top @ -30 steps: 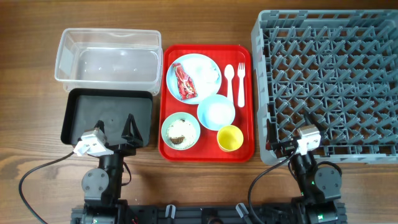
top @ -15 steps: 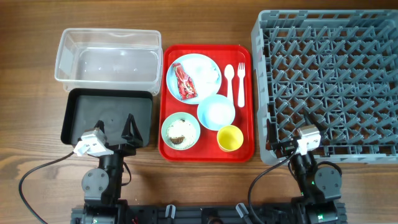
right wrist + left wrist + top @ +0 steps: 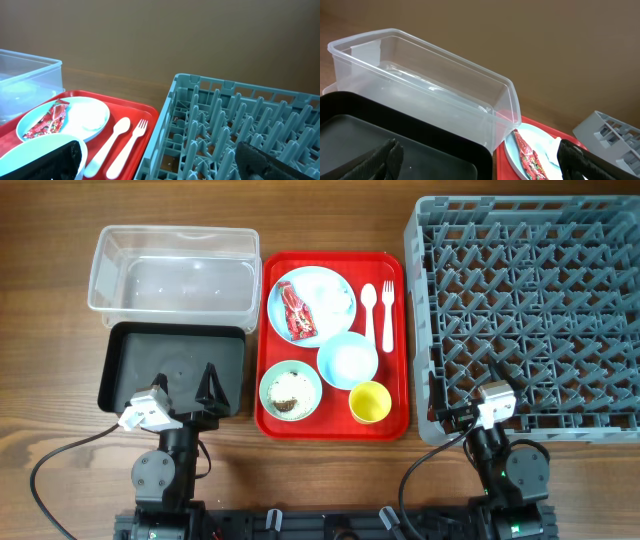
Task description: Sort waste into correct bins and load items into the dishwasher rack
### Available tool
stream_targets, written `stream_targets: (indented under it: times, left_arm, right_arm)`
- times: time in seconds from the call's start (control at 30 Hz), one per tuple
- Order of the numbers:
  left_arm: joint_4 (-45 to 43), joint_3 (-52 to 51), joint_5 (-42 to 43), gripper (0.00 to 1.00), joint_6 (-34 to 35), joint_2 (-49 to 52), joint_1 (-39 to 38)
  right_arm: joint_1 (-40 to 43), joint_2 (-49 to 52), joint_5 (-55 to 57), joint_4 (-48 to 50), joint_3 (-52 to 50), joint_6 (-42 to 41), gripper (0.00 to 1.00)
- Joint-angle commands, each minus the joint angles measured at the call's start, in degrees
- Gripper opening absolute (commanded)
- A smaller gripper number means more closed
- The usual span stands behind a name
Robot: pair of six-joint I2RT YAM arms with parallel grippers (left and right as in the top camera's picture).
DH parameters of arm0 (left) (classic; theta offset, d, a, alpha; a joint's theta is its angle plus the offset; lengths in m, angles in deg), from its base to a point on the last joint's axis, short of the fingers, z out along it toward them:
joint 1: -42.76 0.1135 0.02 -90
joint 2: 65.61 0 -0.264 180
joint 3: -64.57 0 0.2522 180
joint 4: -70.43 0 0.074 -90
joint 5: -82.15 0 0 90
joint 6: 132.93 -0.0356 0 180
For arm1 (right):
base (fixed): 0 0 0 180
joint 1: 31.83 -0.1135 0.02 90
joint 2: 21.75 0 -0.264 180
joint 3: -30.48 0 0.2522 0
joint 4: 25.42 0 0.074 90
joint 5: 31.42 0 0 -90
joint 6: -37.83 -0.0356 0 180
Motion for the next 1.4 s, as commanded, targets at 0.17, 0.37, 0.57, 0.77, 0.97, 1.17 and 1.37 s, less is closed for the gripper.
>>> stream_targets:
  times: [0.17,0.37,0.57,0.77,0.97,1.17,1.37]
  left_arm:
    - [-0.7,-0.13,-0.28,1.0,0.52,-0.31,0.48]
    - [-1.29,-0.13,3.85,1.0,0.55,-0.31,0.48]
    - [-11.32,0.55,11.54,1.0,1.03,-0.28,0.48]
    - [-2.45,13.03,12.11,1.0,2.89,4.37,0.48]
    - [18.99,38.58,14.03,1.0,2.64,22.93,0.46]
    - [37.97,63.23,24.44,1.0,2.64,44.74,0.48]
    - [46.34,74.05,38.6,1.0,2.71,57.83,0.48]
  right_arm:
    - [0.35,-0.42,0.33,0.37,-0.15,0.52,1.0]
    - [0.35,-0.42,-1.95,0.98,-0.15,-1.05,1.0]
    - [0.35,-0.42,-12.74,3.48,2.89,-12.63,1.0]
    - [0.35,3.15,-13.0,-3.8,15.89,-17.62,1.0]
    - [0.35,20.06,-13.7,-16.04,37.59,-17.49,1.0]
    - [0.35,38.4,-17.9,-31.17,57.24,-17.49,1.0]
    - [0.35,48.39,-31.34,-35.6,63.41,-17.68,1.0]
